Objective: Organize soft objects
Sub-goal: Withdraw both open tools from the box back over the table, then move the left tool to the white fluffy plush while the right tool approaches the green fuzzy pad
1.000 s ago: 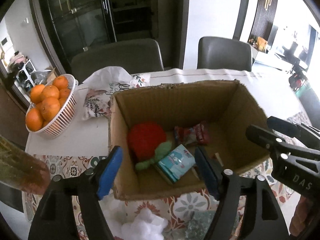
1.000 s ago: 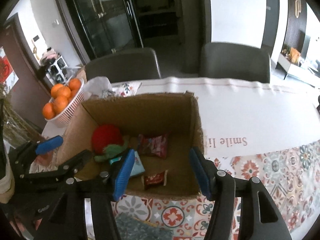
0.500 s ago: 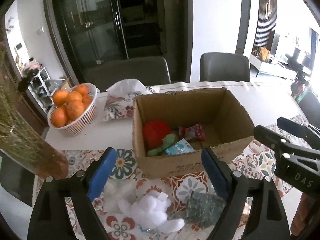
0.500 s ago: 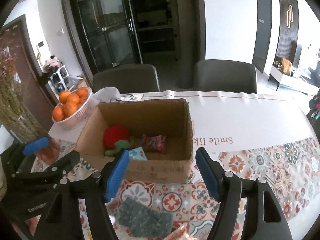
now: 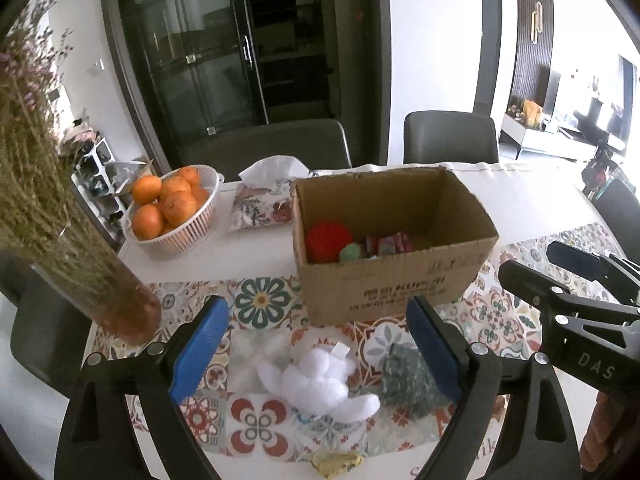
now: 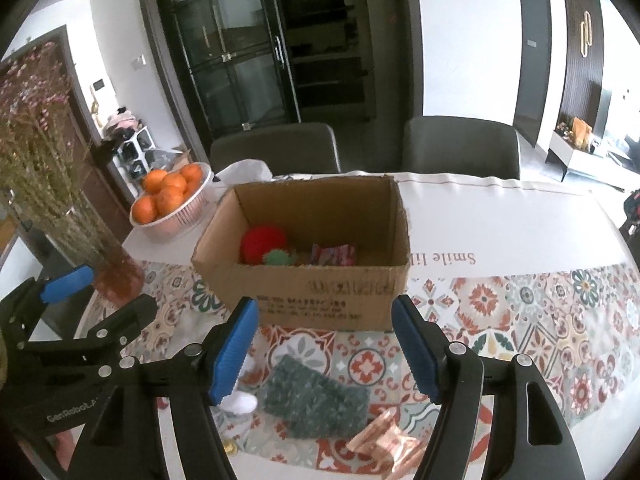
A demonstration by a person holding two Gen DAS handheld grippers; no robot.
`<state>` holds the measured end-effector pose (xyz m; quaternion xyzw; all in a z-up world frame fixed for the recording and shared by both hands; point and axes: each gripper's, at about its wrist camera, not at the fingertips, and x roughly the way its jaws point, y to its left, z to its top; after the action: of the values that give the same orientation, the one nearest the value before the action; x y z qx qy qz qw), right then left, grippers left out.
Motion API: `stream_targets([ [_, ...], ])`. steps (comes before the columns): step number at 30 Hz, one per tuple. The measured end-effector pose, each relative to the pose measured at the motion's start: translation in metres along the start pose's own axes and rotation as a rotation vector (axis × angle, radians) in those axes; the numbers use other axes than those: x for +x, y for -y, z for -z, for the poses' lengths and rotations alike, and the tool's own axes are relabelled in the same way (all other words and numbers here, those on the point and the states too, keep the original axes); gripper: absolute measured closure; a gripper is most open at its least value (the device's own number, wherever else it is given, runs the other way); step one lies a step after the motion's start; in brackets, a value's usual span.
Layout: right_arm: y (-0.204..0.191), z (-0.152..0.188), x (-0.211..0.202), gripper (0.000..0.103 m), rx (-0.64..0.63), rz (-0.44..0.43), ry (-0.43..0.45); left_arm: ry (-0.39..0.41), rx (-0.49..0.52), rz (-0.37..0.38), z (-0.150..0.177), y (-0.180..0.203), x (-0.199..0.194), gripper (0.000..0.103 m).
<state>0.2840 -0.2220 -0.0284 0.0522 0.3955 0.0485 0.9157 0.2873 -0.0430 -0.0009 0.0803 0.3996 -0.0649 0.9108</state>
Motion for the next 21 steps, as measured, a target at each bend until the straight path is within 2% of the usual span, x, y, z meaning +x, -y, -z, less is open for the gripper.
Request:
stream_targets([
  [8, -0.019, 0.022, -0.001, 0.033, -0.037, -0.02, -0.034, -0.046, -0.018, 0.003, 0.027, -0.008, -0.001, 0.012],
  [21, -0.029, 0.052, 0.035, 0.033, -0.025, -0.043, -0.158, -0.142, -0.036, 0.019, 0.065, -0.023, 0.028, 0.012],
])
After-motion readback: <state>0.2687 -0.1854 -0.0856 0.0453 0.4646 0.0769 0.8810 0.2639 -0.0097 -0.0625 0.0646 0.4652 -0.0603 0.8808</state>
